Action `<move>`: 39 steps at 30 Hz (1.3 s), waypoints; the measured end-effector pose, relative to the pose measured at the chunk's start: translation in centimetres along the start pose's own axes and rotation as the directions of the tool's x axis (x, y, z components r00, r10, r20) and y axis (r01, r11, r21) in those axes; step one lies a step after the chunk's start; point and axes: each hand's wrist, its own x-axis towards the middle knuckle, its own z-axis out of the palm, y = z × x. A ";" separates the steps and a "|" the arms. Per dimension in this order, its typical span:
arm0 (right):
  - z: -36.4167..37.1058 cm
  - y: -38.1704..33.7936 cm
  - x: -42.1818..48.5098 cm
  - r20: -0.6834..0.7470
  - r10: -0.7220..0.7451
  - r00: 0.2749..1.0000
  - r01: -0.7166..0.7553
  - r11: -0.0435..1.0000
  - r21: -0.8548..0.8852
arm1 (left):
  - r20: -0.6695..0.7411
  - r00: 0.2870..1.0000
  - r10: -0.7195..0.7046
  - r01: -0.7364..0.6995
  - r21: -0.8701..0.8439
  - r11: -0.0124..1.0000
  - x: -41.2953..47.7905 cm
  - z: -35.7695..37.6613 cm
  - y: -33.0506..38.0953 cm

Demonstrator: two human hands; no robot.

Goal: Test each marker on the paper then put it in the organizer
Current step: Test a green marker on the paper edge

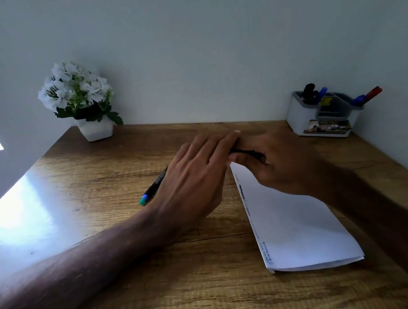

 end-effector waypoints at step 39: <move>-3.9 -1.6 -4.1 0.445 0.381 0.810 -0.579 0.395 0.714 | 0.512 0.853 -0.099 0.200 -0.146 0.969 -0.8 1.1 -0.8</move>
